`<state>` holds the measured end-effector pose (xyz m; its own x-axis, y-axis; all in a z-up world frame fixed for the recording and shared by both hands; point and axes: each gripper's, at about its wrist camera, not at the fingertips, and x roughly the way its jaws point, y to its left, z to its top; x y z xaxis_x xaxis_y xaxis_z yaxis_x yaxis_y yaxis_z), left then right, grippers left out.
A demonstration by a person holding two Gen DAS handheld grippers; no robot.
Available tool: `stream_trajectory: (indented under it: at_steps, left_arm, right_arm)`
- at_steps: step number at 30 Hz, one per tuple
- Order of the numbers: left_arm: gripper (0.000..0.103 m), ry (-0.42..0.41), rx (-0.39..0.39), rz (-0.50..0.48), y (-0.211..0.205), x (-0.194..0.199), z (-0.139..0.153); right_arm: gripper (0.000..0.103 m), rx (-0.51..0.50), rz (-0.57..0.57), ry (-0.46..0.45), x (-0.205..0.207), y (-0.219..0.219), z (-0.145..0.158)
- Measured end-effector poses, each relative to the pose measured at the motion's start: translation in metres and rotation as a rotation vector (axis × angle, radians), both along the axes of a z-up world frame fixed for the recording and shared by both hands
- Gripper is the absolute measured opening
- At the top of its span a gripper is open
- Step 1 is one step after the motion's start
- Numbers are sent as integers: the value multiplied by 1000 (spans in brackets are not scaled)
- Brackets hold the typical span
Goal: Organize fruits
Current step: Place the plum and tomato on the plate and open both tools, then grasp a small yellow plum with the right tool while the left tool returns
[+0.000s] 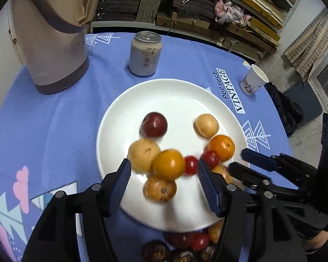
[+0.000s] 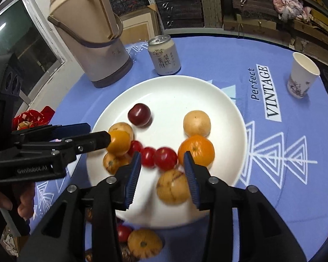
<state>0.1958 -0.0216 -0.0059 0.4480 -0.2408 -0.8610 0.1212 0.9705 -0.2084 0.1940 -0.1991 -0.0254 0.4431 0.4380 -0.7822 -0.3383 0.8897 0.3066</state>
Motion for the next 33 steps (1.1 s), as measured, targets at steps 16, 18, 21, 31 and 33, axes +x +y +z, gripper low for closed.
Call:
stream_trajectory:
  at_steps: [16,18,21,31,33]
  left_arm:
    - [70,149,31,65,39,-121,-31]
    - [70,166,34,71,41,-130,-35]
    - [70,193,30,65,40,-143,-41]
    - [71,207,49,16,25,-158,-42]
    - [71,209,49,12,24,-161,-42]
  right_arm:
    - [54,-56,12,176,-108,-27,-41]
    - [54,-63,20,184,-117,-26,-43]
    - [56,-69,31,192,-128,-26,-44]
    - [57,-74,90,200,-152,-13,-38]
    - [57,-75,116,203,-158,-7,-38]
